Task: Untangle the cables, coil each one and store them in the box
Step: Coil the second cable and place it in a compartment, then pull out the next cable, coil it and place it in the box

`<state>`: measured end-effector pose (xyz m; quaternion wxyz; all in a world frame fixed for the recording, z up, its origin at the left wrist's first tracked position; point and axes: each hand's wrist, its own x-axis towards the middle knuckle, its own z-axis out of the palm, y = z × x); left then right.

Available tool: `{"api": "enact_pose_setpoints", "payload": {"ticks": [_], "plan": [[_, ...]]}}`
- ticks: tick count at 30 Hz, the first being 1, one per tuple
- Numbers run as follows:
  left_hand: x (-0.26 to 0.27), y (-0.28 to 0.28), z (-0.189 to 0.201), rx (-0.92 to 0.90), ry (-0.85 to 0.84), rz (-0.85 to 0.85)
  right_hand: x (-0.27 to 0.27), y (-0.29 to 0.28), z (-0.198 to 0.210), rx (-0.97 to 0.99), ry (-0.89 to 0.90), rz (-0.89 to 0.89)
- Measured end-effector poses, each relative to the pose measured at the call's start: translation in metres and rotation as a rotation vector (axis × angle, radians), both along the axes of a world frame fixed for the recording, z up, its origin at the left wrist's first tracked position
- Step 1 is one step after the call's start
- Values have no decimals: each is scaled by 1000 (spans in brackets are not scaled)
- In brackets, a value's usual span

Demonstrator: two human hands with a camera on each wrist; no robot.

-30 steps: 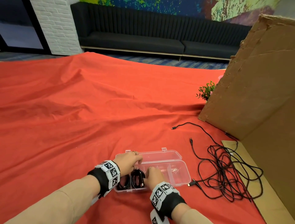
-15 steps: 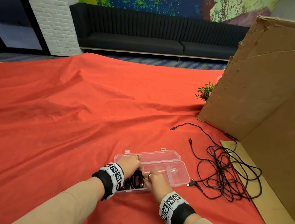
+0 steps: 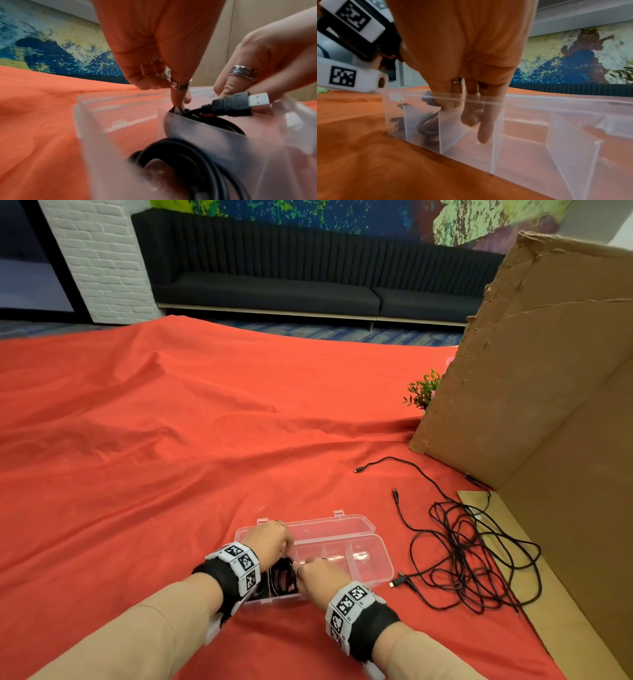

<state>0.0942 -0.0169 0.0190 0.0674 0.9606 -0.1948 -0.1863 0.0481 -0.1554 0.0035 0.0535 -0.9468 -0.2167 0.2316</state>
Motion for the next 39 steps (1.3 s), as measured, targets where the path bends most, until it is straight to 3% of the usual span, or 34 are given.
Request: {"api": "enact_pose_setpoints", "payload": {"ticks": [4,7,9,12,15,17,30,33,36,39], "plan": [[1,2,-5,-86,13,90,-11,-13,5,147,-5,-103],[5,5,-9,-71,23,143,-10,-40,12,470,-89,-333],[8,7,-11,-83,32,176,1,-69,16,582,-190,-549],[10,7,-14,-112,50,191,14,-119,15,420,-248,-731],[11,7,-19,-146,66,216,13,-151,2,84,-99,-694],[14,9,-21,-143,65,204,9,-160,-6,-26,-54,-653],[13,15,-20,-173,91,191,-1,-175,-19,-331,-156,-413],[12,17,-17,-202,94,206,1,-177,-1,-267,-342,-431],[9,18,-4,-258,64,217,6,-178,25,-20,-656,-456],[7,14,21,-494,83,324,12,-164,53,328,-773,-452]]}}
